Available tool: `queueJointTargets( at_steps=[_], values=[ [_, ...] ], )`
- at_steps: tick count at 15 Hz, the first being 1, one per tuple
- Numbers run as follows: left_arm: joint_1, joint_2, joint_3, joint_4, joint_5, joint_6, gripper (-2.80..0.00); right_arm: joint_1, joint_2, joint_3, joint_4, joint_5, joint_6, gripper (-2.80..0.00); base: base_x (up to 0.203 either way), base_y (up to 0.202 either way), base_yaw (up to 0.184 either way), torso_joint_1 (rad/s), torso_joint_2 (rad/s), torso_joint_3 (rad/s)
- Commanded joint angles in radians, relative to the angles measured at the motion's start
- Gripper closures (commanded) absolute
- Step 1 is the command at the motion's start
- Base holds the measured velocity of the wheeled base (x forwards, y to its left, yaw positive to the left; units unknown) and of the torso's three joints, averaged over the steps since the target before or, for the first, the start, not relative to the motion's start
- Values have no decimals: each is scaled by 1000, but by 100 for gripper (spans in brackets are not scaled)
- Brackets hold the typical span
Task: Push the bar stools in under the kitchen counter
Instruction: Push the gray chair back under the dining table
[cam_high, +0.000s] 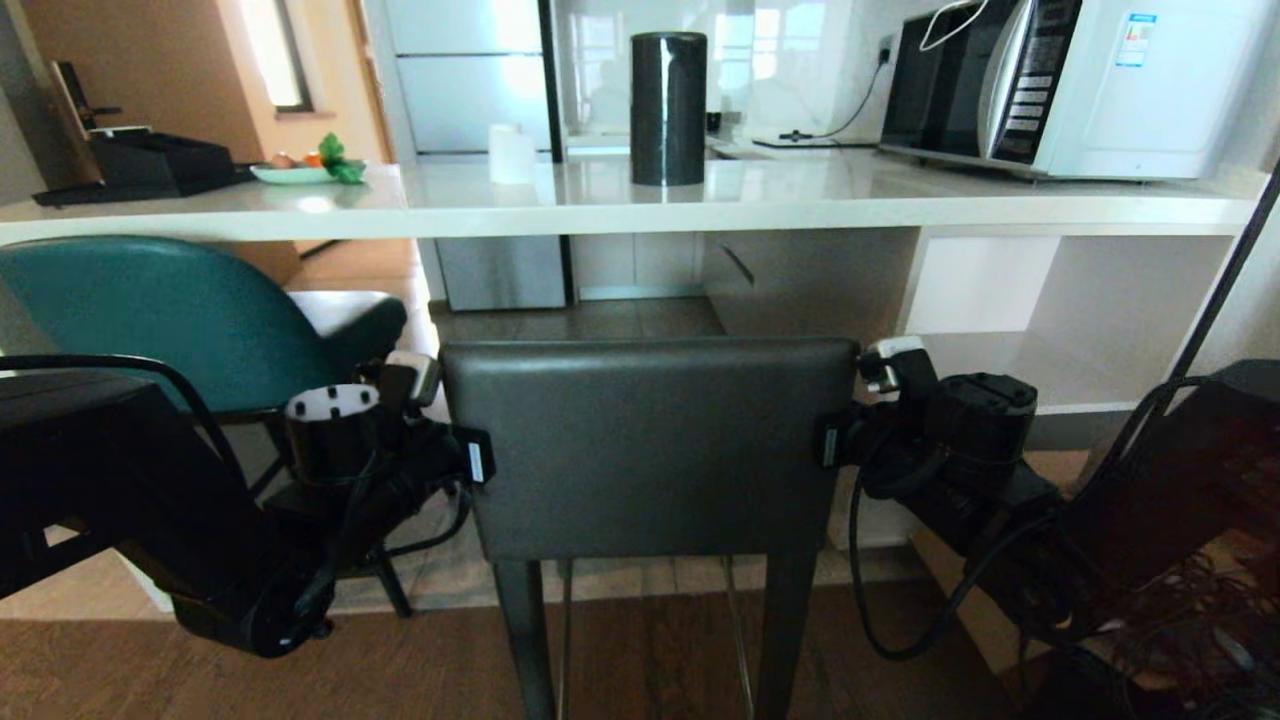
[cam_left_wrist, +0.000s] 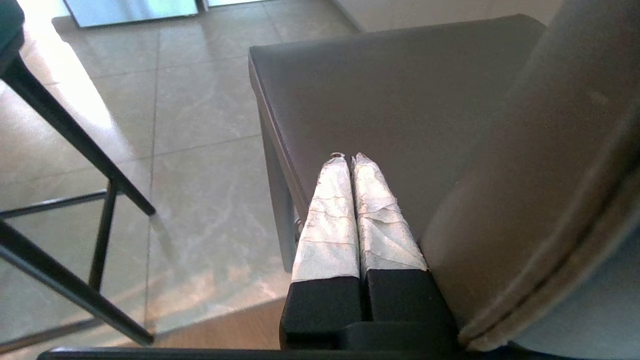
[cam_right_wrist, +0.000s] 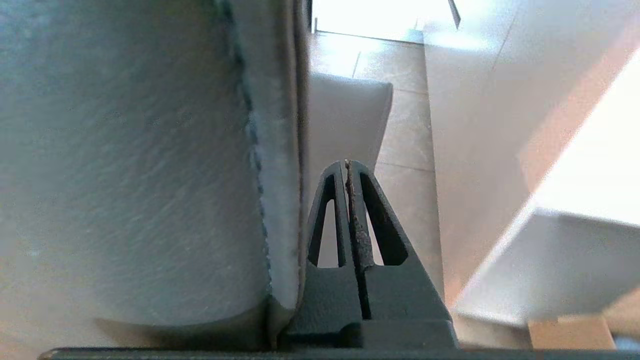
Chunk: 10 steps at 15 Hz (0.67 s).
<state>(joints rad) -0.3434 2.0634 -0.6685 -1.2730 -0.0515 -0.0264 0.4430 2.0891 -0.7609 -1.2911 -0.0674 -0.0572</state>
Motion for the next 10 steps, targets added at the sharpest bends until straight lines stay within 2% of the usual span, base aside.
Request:
queueJointTargets(
  at_steps=[1, 10],
  values=[
    [1, -5, 0, -11, -2, -1, 0, 3, 8, -3, -7, 0, -1, 0, 188, 0, 4, 2, 2, 2],
    [-2, -3, -2, -11, -2, -1, 0, 6, 10, -14, -7, -1, -3, 0, 190, 0, 2, 2, 3, 4]
  ],
)
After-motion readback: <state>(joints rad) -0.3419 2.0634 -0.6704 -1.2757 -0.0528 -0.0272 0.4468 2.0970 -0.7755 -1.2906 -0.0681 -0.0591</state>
